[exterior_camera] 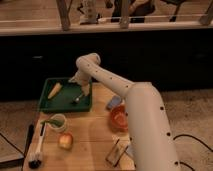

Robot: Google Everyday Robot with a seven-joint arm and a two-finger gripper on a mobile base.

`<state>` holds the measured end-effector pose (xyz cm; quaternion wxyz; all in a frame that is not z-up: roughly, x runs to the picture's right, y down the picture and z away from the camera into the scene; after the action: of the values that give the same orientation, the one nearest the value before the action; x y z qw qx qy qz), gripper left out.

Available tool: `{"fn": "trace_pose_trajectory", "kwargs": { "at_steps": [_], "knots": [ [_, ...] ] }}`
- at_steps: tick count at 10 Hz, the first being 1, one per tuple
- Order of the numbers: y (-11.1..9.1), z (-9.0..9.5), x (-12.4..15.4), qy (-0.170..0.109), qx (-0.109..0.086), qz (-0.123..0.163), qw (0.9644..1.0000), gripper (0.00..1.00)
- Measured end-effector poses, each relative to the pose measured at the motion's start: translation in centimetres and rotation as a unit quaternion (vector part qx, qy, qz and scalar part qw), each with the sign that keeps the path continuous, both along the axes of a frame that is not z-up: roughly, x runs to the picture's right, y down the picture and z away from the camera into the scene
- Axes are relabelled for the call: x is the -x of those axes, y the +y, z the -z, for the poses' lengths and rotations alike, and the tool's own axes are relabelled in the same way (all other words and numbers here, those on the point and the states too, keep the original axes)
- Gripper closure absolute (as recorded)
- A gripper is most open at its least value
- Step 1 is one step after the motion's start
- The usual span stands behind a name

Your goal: Place fork in tray

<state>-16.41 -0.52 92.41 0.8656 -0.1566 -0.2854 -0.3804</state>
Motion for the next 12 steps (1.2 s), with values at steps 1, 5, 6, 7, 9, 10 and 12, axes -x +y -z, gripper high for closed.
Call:
{"fn": "trace_pose_trajectory", "kwargs": {
  "at_steps": [1, 5, 6, 7, 9, 10, 12],
  "knots": [
    [-0.01, 0.08, -0.04, -0.001, -0.001, 0.001, 1.0000, 0.20],
    [-0.07, 0.47, -0.19, -0.007, -0.003, 0.008, 0.9999, 0.20],
    [-0.14, 0.54, -0.24, -0.007, -0.004, 0.008, 0.9999, 0.20],
    [-0.10, 0.53, -0.19, -0.007, -0.003, 0.009, 0.9999, 0.20],
    [-0.11, 0.53, -0.20, -0.007, -0.003, 0.008, 0.9999, 0.20],
    [-0.11, 0.53, -0.19, -0.007, -0.003, 0.008, 0.9999, 0.20],
    [-0.12, 0.53, -0.24, -0.007, -0.003, 0.008, 0.9999, 0.20]
  ]
}}
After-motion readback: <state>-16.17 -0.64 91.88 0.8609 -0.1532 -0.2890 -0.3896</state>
